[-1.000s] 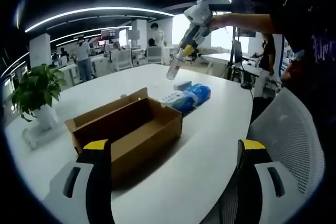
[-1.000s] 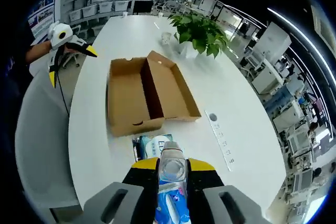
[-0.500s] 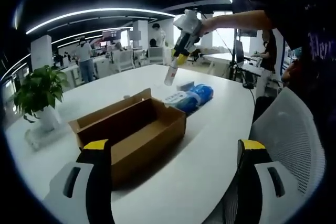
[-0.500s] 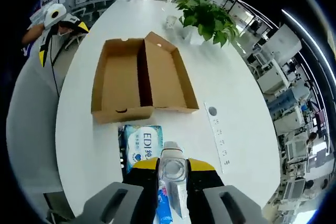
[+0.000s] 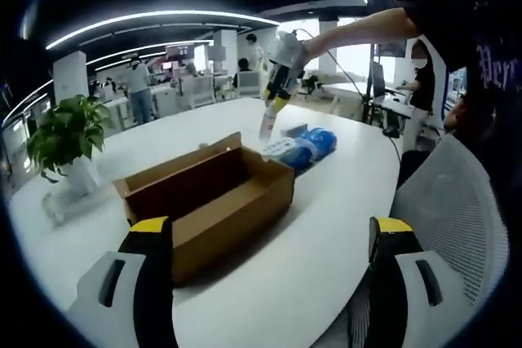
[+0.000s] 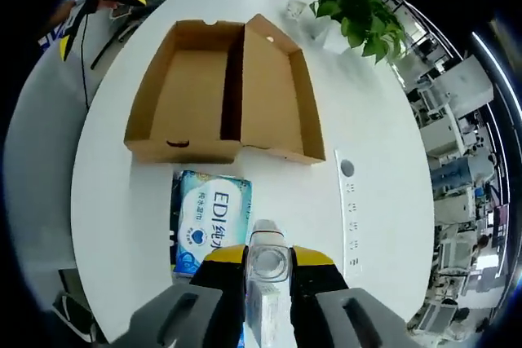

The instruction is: Operate the shoe box by opening the lid, removing the specified soft item, and placing it in the target area until the item is outside and the box remains undamaged.

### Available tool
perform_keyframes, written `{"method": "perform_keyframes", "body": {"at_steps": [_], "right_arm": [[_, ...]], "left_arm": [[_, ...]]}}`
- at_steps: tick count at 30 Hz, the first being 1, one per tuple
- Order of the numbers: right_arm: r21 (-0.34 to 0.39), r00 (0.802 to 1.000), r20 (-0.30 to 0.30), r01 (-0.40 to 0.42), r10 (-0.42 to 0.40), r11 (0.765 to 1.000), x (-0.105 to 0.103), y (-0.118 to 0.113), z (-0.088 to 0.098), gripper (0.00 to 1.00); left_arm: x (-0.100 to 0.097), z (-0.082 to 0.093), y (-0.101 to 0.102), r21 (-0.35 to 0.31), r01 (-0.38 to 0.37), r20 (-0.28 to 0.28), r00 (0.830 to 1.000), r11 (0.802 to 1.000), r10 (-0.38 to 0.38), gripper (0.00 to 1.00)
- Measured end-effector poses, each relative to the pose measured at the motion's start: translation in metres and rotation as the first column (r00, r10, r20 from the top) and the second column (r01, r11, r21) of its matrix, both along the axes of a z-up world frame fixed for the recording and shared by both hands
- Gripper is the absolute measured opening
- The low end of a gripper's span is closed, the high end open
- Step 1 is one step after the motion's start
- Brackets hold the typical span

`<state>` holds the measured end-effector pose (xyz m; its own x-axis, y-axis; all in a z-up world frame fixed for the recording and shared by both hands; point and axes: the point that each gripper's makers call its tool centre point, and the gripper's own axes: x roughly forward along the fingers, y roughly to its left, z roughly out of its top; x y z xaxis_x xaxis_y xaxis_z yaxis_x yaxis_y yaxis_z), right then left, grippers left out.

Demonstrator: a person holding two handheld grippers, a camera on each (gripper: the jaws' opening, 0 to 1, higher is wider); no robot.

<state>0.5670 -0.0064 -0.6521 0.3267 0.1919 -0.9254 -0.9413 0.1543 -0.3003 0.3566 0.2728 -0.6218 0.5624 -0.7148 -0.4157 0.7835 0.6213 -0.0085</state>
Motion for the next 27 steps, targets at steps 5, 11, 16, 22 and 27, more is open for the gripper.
{"method": "perform_keyframes", "body": {"at_steps": [5, 11, 16, 22, 27], "right_arm": [[-0.043, 1.0, -0.021, -0.014, 0.013, 0.999, 0.005, 0.0, -0.016, 0.15], [-0.067, 0.999, -0.041, -0.023, 0.021, 0.997, 0.01, 0.0, -0.03, 0.15], [-0.069, 0.999, -0.049, -0.022, 0.019, 0.997, 0.013, 0.0, -0.034, 0.15], [-0.073, 0.997, -0.074, -0.026, 0.02, 0.997, 0.01, -0.002, -0.039, 0.15], [-0.079, 0.996, -0.089, -0.031, 0.024, 0.996, 0.007, -0.002, -0.043, 0.15]], "left_arm": [[0.0, -0.001, 0.004, -0.009, -0.017, -0.006, 1.0, 1.0, 0.017, 0.99], [-0.001, -0.003, 0.011, -0.012, -0.041, -0.006, 0.999, 0.999, 0.041, 0.99], [-0.001, -0.005, 0.016, -0.007, -0.058, -0.01, 0.998, 0.998, 0.057, 0.99], [-0.001, -0.009, 0.017, -0.003, -0.065, -0.016, 0.998, 0.998, 0.065, 0.99], [-0.001, -0.01, 0.015, -0.011, -0.069, -0.017, 0.997, 0.998, 0.069, 0.99]]}}
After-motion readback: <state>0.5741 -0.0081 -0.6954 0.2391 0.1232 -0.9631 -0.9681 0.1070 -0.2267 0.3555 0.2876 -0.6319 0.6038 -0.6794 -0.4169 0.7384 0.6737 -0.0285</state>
